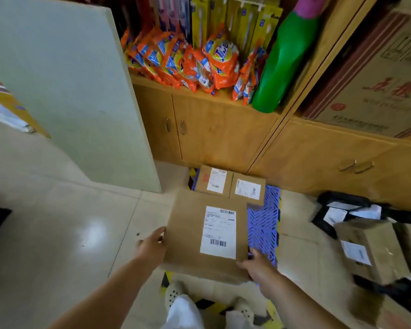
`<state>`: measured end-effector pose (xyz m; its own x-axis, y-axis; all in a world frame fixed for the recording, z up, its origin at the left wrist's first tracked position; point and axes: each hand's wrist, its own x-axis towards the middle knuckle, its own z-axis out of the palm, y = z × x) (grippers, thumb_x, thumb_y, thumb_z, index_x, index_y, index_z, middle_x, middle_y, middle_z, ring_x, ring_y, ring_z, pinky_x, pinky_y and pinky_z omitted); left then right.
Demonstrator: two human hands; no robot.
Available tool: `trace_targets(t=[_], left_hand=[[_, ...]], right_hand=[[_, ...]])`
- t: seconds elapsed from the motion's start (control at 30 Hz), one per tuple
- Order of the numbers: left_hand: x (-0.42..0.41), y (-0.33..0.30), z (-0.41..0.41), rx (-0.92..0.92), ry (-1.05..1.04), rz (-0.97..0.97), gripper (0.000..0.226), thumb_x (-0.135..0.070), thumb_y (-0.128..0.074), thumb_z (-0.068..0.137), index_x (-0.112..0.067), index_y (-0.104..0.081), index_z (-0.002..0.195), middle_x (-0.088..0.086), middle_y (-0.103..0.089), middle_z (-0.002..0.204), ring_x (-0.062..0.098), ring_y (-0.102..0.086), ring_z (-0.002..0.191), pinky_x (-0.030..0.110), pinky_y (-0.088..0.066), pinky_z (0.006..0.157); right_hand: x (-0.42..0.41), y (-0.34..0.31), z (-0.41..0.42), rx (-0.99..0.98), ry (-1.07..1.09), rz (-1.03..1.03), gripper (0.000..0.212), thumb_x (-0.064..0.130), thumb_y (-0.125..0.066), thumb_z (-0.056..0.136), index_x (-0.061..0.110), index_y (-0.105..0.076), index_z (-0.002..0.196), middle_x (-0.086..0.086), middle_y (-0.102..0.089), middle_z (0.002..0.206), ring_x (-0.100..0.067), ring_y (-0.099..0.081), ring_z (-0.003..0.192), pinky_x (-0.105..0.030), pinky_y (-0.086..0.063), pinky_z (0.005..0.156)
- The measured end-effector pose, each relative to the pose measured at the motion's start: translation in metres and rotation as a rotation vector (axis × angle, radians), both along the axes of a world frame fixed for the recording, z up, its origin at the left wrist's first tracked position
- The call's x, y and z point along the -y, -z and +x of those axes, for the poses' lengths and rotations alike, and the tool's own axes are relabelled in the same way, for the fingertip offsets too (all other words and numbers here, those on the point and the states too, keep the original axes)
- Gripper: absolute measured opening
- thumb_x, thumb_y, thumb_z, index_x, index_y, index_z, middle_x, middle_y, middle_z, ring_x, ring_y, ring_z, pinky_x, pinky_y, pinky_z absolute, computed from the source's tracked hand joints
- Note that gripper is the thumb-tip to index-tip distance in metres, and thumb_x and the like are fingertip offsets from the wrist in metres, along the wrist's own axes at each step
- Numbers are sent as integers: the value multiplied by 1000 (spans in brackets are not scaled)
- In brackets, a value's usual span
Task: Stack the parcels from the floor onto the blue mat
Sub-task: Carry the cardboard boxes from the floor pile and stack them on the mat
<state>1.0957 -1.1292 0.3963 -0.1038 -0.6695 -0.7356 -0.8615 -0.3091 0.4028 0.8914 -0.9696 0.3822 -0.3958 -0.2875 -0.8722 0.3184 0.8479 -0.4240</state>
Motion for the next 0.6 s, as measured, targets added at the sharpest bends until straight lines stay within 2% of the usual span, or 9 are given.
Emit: trace_targets(t=[0.1, 0.17, 0.27, 0.37, 0.4, 0.47, 0.53, 0.6], left_hand=[[16, 45, -1, 7, -7, 26, 42, -29, -41, 93, -43, -47, 132, 4, -55, 123, 25, -54, 101, 34, -48, 94], [26, 87, -2, 20, -7, 57, 45, -35, -42, 86, -47, -49, 129, 2, -55, 121, 25, -56, 99, 38, -48, 95], [38, 141, -15, 11, -13, 100, 42, -30, -45, 89, -44, -50, 128, -3, -58, 120, 25, -53, 111, 41, -44, 100], [49, 201, -29, -30, 11, 96, 44, -19, -48, 91, -35, -49, 132, -1, -59, 125, 27, -47, 120, 40, -42, 102], [53, 224, -33, -44, 25, 99, 45, -17, -48, 91, -30, -48, 134, 2, -58, 128, 28, -48, 121, 38, -42, 101], [59, 271, -39, -80, 60, 100, 47, -11, -49, 91, -22, -47, 136, 6, -57, 130, 26, -51, 119, 31, -43, 95], [65, 314, -45, -104, 81, 107, 48, -7, -50, 89, -18, -47, 136, 6, -57, 129, 25, -52, 117, 30, -43, 91], [68, 359, -49, -136, 52, 126, 50, -3, -48, 88, -17, -47, 136, 6, -57, 129, 25, -55, 112, 35, -46, 92]], right_hand=[[9, 36, 0, 68, 71, 29, 41, -11, -61, 83, 5, -52, 120, -4, -64, 100, -29, -61, 97, -33, -50, 68], [17, 64, -7, 103, 87, 35, 46, -10, -62, 83, 7, -49, 124, -4, -61, 104, -29, -59, 99, -35, -49, 73], [29, 115, -22, 129, 89, 31, 49, -9, -61, 85, 10, -45, 127, -1, -56, 103, -28, -57, 100, -38, -50, 80], [37, 174, -34, 111, 82, 13, 48, -9, -61, 85, 8, -47, 127, 6, -57, 93, -23, -58, 92, -36, -50, 73], [40, 194, -37, 96, 83, 18, 50, -9, -61, 84, 7, -48, 130, 4, -59, 96, -23, -58, 93, -36, -49, 73], [45, 239, -43, 93, 80, 27, 57, -8, -63, 84, 9, -45, 136, -3, -59, 113, -29, -56, 106, -42, -48, 82], [50, 283, -49, 98, 81, 35, 64, -6, -64, 85, 11, -39, 142, -8, -49, 137, -31, -50, 121, -43, -47, 90], [54, 330, -54, 123, 114, 32, 71, -7, -63, 85, 12, -32, 146, -10, -40, 147, -32, -46, 127, -47, -45, 97]])
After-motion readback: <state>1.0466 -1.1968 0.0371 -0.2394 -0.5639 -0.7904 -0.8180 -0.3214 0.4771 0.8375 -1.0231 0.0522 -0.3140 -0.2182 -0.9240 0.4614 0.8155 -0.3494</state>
